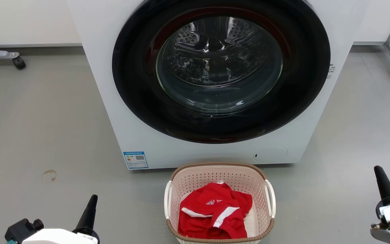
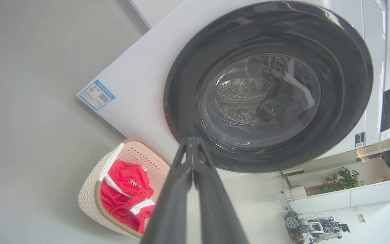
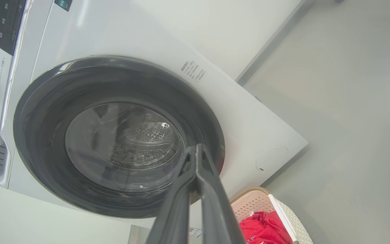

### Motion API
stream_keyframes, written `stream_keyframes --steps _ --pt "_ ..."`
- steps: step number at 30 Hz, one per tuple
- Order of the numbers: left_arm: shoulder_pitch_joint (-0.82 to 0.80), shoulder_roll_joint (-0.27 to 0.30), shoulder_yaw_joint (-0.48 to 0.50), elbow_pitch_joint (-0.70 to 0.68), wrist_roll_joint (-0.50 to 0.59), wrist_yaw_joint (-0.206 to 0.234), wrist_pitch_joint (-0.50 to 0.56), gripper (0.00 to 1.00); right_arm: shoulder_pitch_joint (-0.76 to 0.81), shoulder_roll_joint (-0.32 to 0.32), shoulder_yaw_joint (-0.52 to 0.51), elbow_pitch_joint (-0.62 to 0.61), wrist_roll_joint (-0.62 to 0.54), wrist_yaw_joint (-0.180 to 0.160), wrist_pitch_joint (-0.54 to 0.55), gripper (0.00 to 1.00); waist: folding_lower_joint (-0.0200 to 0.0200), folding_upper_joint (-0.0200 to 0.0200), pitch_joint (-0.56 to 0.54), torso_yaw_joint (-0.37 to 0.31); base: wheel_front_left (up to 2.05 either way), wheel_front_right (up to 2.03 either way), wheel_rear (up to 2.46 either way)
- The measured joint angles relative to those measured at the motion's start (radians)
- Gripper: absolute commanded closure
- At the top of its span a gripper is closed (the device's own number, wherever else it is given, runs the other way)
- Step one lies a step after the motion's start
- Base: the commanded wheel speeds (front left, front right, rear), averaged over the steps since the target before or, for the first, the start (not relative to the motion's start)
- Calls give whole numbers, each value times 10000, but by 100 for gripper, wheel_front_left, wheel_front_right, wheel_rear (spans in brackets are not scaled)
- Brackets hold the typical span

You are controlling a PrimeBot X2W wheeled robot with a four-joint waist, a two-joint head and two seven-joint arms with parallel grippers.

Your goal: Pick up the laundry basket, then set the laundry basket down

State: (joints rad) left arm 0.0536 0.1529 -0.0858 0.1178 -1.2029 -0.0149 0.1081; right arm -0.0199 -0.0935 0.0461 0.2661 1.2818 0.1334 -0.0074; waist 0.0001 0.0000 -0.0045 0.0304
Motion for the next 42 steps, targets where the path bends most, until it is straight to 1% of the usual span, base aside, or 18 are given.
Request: stream_keyframes --steps 14,25,27,38,42 --pt "-260 -314 451 479 -1308 -347 -42 100 -181 186 -525 17 986 -2 389 100 0 0 24 -97 0 0 0" --pt "-580 -543 823 842 -2307 -531 -44 100 -189 360 -941 27 1816 -2 614 100 0 0 44 -173 0 0 0" --pt "-627 -612 888 886 -2523 -642 -44 100 -191 378 -1003 29 1987 -2 631 100 0 0 47 -187 0 0 0" --pt "-864 -823 1258 1262 -3498 -880 -46 100 -237 518 -1406 42 2757 -4 951 100 0 0 65 -263 0 0 0" --pt "-958 -959 1373 1398 -3902 -997 -71 100 -397 554 -1582 38 3037 -73 1035 100 0 0 73 -290 0 0 0"
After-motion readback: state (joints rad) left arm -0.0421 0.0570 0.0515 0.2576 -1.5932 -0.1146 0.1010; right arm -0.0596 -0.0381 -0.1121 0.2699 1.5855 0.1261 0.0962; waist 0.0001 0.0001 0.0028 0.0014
